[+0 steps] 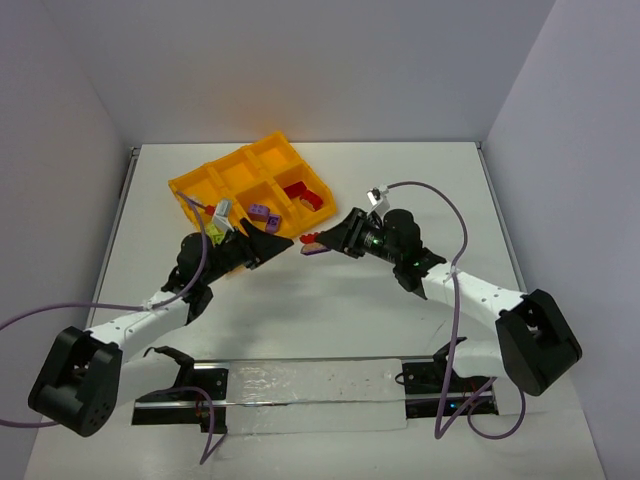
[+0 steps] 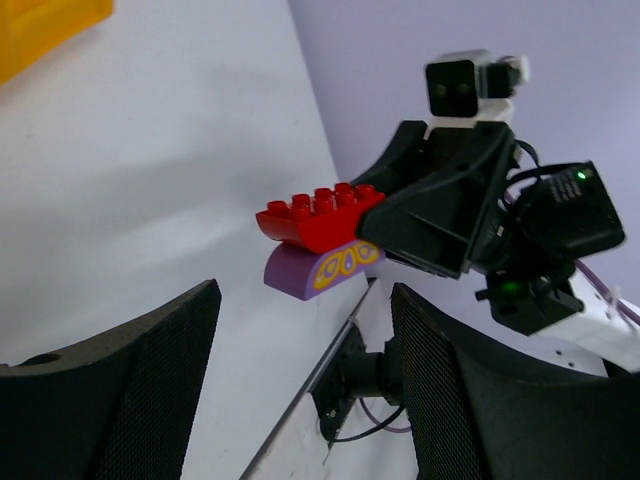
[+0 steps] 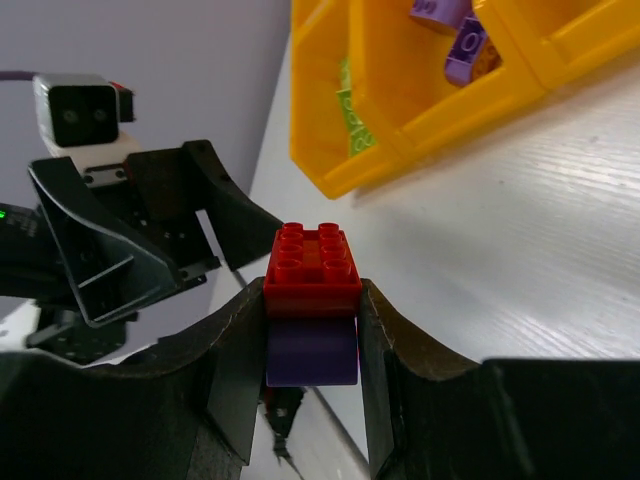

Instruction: Sort the legos into containers by color

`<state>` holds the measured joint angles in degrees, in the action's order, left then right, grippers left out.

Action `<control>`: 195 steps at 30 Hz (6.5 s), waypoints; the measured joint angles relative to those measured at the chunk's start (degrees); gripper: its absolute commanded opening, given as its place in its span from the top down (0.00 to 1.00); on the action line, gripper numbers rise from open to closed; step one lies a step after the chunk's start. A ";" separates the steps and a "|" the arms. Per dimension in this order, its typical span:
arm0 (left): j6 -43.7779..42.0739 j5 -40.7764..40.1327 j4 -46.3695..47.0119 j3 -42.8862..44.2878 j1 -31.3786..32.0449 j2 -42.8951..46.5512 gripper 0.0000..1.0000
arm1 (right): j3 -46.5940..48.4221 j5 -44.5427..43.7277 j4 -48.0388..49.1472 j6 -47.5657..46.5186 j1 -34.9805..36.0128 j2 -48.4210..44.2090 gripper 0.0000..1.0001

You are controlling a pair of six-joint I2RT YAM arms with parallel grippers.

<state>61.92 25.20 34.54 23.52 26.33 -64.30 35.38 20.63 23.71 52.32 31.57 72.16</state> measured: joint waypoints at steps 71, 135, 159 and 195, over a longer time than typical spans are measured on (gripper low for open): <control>13.86 9.62 39.21 -4.82 0.63 -12.76 0.47 | 4.07 15.60 17.91 10.73 -0.22 8.68 1.00; -26.54 -40.54 -50.59 44.22 -0.94 -27.59 0.86 | 1.68 -11.78 -19.06 -13.61 -9.07 -11.95 1.00; -24.89 -39.78 -57.34 49.28 -0.94 -17.02 0.14 | 19.36 -5.53 -18.81 -16.87 -8.00 8.21 1.00; -20.71 -41.54 -72.30 47.07 -0.94 7.49 0.14 | 39.84 -16.14 -30.81 -23.05 -5.92 17.64 0.05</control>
<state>41.21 -16.34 -37.76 70.59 25.39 -56.81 75.21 4.49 -7.10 29.27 25.65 89.80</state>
